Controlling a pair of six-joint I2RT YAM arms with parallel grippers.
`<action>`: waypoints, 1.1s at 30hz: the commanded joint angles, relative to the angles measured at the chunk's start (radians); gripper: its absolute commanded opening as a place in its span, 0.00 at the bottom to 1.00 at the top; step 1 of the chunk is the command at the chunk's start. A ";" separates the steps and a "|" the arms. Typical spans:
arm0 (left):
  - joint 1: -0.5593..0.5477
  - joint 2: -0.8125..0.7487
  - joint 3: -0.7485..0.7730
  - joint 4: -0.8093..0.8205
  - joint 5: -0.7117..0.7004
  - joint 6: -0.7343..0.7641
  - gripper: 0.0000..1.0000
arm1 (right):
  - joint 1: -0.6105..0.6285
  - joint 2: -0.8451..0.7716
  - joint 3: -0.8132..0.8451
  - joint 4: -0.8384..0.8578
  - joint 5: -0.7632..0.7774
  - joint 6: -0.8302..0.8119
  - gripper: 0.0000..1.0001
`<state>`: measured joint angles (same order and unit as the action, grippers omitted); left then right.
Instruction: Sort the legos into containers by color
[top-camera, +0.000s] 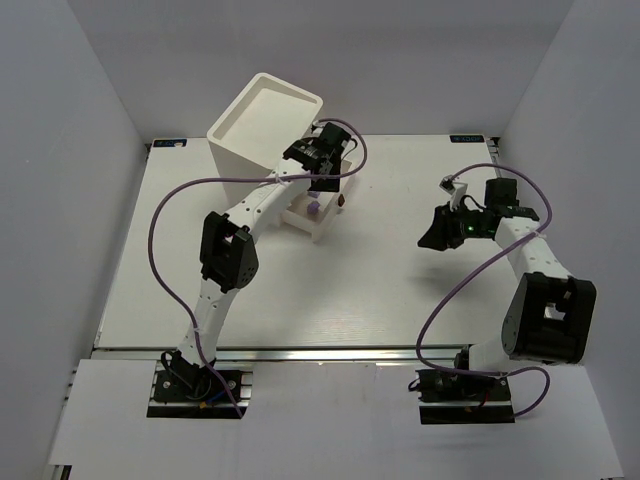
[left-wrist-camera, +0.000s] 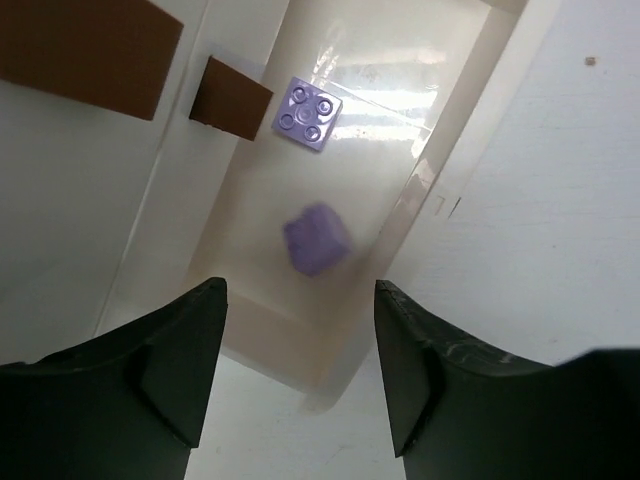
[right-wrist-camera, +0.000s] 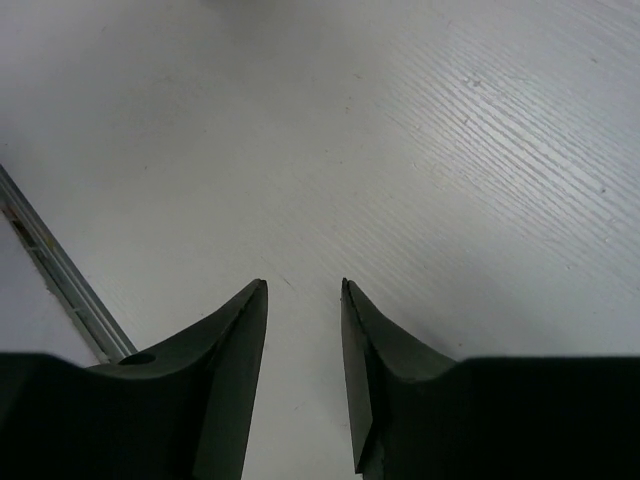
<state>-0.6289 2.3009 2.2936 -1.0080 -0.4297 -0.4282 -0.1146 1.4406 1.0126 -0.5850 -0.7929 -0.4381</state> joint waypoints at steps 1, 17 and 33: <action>0.005 -0.031 0.001 0.032 0.037 0.011 0.71 | 0.023 0.030 0.061 -0.015 -0.080 -0.059 0.42; 0.054 -0.302 0.024 0.246 0.121 0.189 0.29 | 0.279 0.277 0.239 0.470 0.083 0.356 0.01; 0.107 -0.225 0.007 0.238 0.114 0.276 0.69 | 0.401 0.693 0.632 0.631 0.070 0.558 0.38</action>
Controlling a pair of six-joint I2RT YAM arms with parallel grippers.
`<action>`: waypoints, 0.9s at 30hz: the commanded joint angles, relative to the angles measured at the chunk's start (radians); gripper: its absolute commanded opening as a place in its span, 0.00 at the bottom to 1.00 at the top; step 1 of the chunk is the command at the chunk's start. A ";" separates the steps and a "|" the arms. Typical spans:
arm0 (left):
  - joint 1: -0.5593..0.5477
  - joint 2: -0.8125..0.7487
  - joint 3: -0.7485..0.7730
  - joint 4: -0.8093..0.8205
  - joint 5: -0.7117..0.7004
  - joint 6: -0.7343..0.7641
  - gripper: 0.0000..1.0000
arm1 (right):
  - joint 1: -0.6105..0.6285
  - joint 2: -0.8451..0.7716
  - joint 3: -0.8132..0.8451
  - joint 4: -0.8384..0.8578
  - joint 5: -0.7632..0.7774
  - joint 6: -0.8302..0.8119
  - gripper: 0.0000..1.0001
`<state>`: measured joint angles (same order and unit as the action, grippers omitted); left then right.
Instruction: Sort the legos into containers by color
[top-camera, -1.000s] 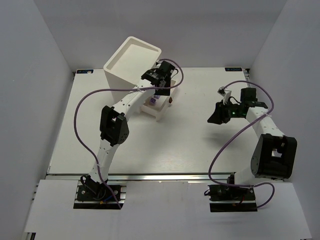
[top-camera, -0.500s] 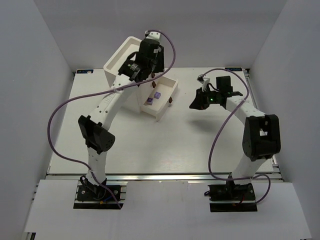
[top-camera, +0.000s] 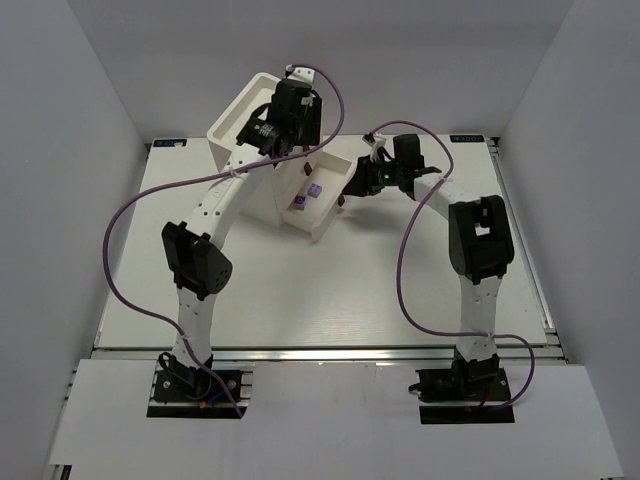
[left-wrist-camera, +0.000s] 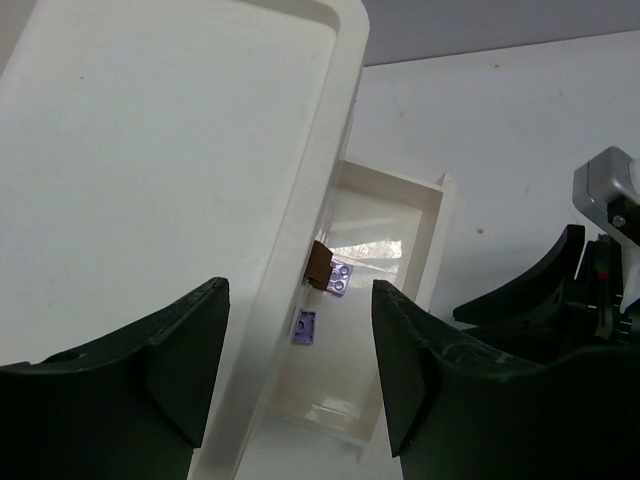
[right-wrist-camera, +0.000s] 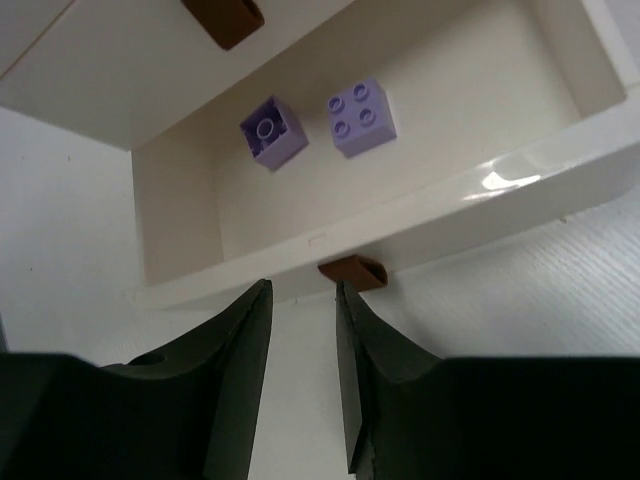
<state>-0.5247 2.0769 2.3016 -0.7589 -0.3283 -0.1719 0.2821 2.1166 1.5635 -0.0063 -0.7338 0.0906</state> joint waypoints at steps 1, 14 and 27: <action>0.003 0.003 -0.004 -0.011 0.009 0.025 0.69 | 0.006 0.026 0.090 0.051 0.013 0.032 0.37; 0.003 0.029 -0.064 -0.016 -0.057 0.034 0.64 | 0.002 0.051 0.069 0.051 -0.021 0.005 0.29; 0.012 0.026 -0.149 -0.019 -0.014 0.026 0.38 | 0.012 0.011 0.032 0.039 0.119 -0.130 0.00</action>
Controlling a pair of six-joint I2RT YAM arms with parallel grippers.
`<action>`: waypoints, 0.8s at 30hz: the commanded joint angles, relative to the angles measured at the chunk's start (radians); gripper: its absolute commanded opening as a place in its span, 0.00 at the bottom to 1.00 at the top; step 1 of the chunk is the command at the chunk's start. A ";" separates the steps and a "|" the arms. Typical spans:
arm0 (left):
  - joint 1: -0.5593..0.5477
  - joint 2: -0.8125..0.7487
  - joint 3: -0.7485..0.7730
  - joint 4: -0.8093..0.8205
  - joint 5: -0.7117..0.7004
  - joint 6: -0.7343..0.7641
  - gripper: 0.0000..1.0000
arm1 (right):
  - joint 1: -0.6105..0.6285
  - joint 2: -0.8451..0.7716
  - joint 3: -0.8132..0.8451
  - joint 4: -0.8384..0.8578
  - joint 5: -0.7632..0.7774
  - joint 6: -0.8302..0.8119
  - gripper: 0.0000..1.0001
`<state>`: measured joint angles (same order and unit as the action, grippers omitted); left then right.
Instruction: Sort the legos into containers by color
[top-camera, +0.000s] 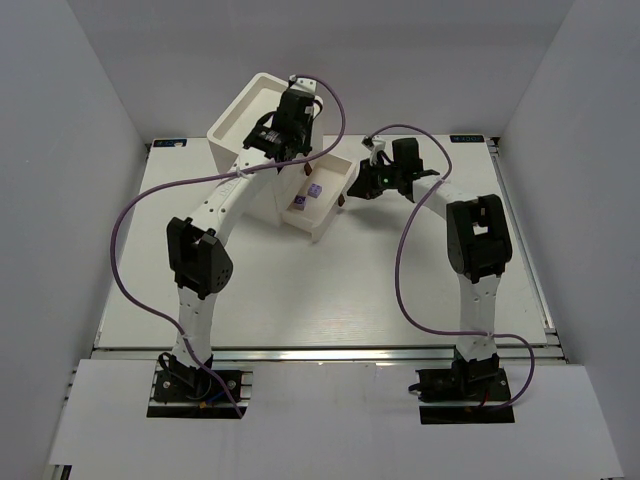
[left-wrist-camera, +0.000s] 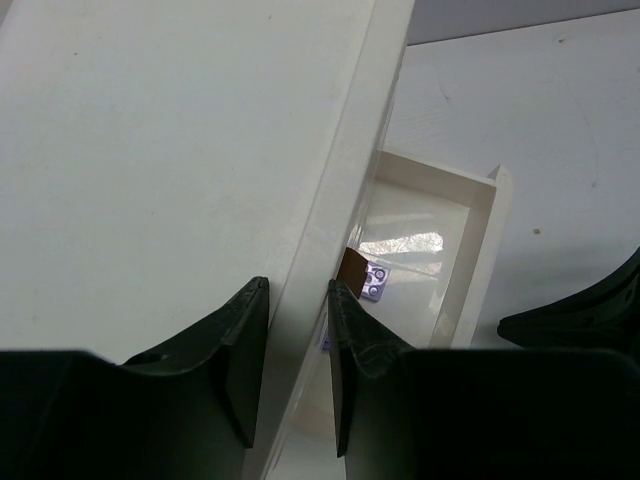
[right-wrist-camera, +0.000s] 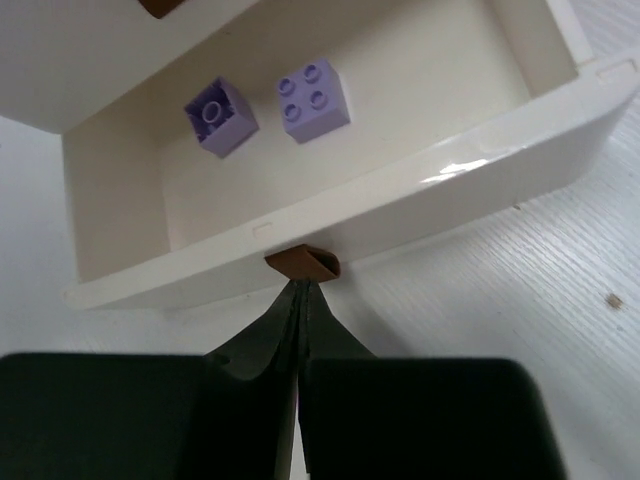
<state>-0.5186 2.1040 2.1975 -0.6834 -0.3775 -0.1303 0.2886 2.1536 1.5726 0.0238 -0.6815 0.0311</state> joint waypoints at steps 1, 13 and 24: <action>0.006 0.002 -0.042 -0.094 0.040 -0.015 0.37 | 0.006 -0.008 0.050 -0.057 0.075 -0.068 0.00; 0.006 0.024 -0.044 -0.094 0.114 -0.022 0.36 | 0.063 0.202 0.297 -0.110 0.134 -0.007 0.00; 0.006 0.022 -0.073 -0.088 0.184 -0.022 0.36 | 0.096 0.279 0.378 0.002 0.033 0.119 0.00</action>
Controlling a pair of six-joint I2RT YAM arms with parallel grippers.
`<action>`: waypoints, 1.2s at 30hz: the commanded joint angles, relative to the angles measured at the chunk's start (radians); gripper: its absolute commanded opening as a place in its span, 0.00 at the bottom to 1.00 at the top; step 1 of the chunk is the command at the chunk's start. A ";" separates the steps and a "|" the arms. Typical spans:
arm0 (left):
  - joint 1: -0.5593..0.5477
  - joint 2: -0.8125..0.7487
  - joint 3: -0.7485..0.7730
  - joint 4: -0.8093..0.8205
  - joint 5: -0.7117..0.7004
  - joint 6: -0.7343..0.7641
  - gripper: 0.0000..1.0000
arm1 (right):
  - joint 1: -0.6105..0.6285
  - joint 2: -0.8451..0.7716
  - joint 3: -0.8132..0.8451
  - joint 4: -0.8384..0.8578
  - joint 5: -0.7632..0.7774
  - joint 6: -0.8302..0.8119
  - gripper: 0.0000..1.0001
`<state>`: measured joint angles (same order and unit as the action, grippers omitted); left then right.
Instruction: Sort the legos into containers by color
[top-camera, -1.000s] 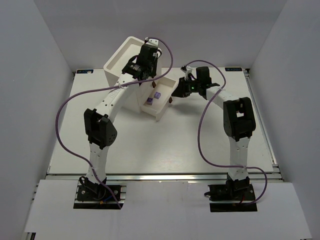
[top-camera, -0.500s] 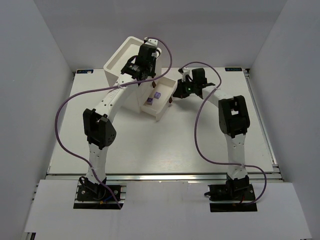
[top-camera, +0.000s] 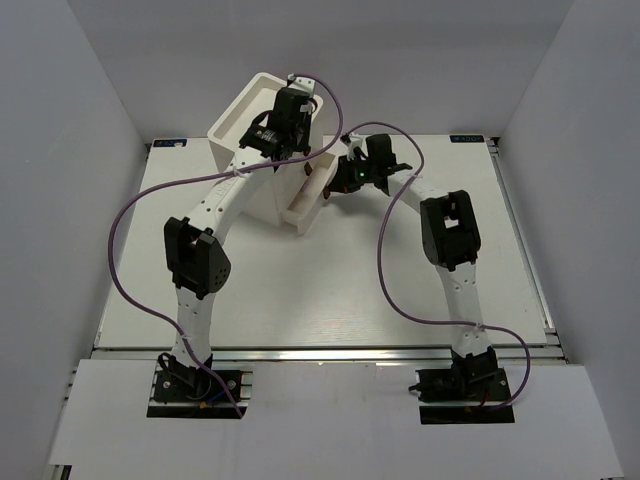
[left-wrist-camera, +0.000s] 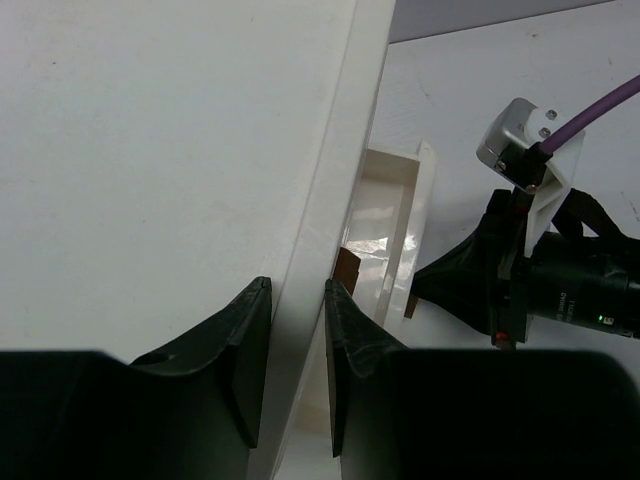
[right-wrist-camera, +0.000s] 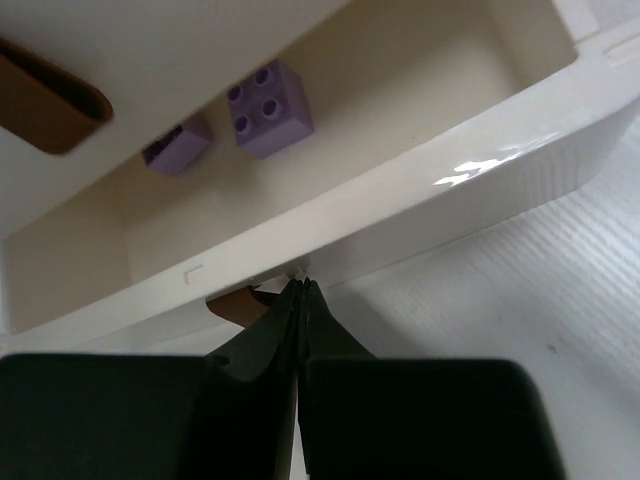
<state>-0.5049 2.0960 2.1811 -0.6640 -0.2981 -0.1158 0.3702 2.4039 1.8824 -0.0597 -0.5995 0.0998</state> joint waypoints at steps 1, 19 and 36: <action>-0.007 0.032 -0.057 -0.114 0.106 -0.036 0.35 | 0.018 0.035 0.081 0.090 -0.058 0.058 0.00; -0.017 0.039 -0.066 -0.170 0.140 -0.070 0.34 | 0.061 0.179 0.179 0.337 -0.077 0.301 0.00; -0.017 0.047 -0.014 -0.223 0.106 -0.119 0.40 | 0.052 0.083 0.036 0.351 -0.022 0.244 0.03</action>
<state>-0.4965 2.0892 2.1834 -0.6830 -0.2768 -0.1627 0.4160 2.5935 2.0106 0.2474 -0.6487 0.3962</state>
